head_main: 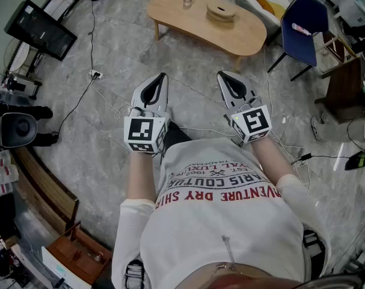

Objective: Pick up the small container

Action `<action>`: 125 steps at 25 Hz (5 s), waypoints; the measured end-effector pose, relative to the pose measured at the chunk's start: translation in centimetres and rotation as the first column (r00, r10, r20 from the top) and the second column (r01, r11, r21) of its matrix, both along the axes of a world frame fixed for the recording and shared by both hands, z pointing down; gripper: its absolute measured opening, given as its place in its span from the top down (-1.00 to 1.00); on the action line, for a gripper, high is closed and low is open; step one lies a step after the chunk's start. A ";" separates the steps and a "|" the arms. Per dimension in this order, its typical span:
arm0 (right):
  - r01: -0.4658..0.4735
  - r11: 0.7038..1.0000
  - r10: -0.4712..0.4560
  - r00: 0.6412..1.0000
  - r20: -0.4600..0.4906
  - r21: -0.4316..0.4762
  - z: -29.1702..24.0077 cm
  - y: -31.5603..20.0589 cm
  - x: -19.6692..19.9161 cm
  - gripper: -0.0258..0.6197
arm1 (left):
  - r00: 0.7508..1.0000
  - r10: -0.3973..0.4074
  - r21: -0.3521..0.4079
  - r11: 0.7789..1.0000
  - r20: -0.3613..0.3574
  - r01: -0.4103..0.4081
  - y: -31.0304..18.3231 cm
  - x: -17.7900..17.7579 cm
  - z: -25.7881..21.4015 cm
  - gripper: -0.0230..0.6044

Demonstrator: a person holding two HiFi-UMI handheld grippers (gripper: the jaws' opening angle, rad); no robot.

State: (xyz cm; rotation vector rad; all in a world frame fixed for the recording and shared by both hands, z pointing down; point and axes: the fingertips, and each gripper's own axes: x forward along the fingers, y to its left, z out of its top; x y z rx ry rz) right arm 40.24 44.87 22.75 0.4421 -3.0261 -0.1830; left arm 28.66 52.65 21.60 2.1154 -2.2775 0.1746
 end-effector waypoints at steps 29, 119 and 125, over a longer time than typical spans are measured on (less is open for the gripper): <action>-0.063 0.993 0.066 0.997 0.028 -0.095 0.9 -6.4 -10.7 0.96 | 0.996 0.075 -0.014 0.997 -0.050 -0.076 -7.2 -10.1 1.7 -0.07; -0.579 0.748 0.508 0.814 -0.283 -0.323 43.8 -68.4 -44.2 0.96 | 0.739 0.665 -0.331 0.677 -0.107 -0.657 -76.4 -36.3 54.0 -0.57; -0.604 0.721 0.535 0.796 -0.281 -0.339 44.5 -69.0 -42.9 0.96 | 0.743 0.662 -0.313 0.688 -0.102 -0.655 -78.1 -35.7 53.8 -0.56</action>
